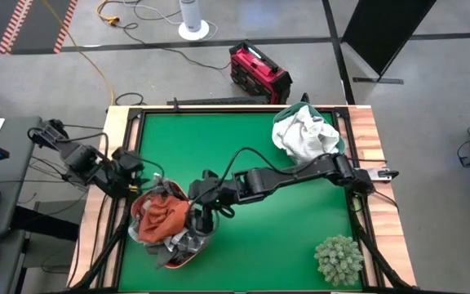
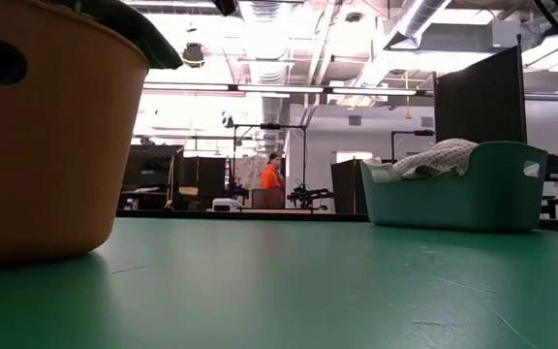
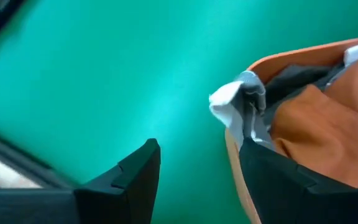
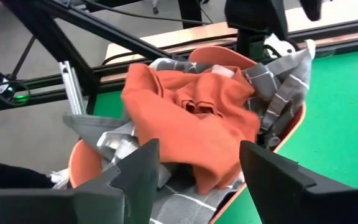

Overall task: Sort towels by color in basket
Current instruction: Adjust the towels in the orange bin

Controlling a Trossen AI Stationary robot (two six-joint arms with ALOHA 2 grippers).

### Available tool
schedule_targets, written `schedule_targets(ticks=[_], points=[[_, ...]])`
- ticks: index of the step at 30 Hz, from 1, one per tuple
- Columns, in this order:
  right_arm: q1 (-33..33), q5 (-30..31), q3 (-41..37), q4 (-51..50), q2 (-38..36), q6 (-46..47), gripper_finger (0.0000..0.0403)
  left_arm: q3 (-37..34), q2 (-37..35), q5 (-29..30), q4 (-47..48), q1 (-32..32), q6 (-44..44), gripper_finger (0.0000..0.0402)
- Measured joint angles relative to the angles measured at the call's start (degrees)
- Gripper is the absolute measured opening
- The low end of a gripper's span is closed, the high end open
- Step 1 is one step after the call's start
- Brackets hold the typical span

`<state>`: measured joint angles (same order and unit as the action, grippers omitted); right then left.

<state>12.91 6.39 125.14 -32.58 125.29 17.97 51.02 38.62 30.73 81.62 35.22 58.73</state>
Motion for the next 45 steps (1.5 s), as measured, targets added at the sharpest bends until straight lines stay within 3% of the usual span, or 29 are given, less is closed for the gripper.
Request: schedule_targets(ticks=[9,20,25,31,39,45], points=[[0.05,-0.02,0.0,-0.15,-0.04,-1.8,0.0223,-3.4,-0.1,5.43,-5.06,0.0,-6.52,0.0233],[0.19,-1.19,0.0,-0.17,-0.09,-3.45,0.0205,-8.65,0.39,5.55,-16.25,-0.07,-15.94,0.021],[0.23,-1.97,0.0,-0.19,-0.09,-3.45,0.0205,-8.64,0.35,5.28,-19.66,-0.16,-13.61,0.0156],[0.23,-1.99,0.0,-0.19,-0.09,-3.45,0.0205,-8.61,1.24,0.23,-23.89,-1.8,-10.24,0.0017],[0.52,-4.96,0.0,-0.16,-0.11,-6.71,0.0204,-8.99,3.08,-12.54,-34.07,-1.95,-15.93,0.0004],[0.13,-4.96,0.0,0.15,-0.11,-7.37,0.0204,-12.63,9.91,-11.36,-33.71,-2.11,-15.22,0.0008]])
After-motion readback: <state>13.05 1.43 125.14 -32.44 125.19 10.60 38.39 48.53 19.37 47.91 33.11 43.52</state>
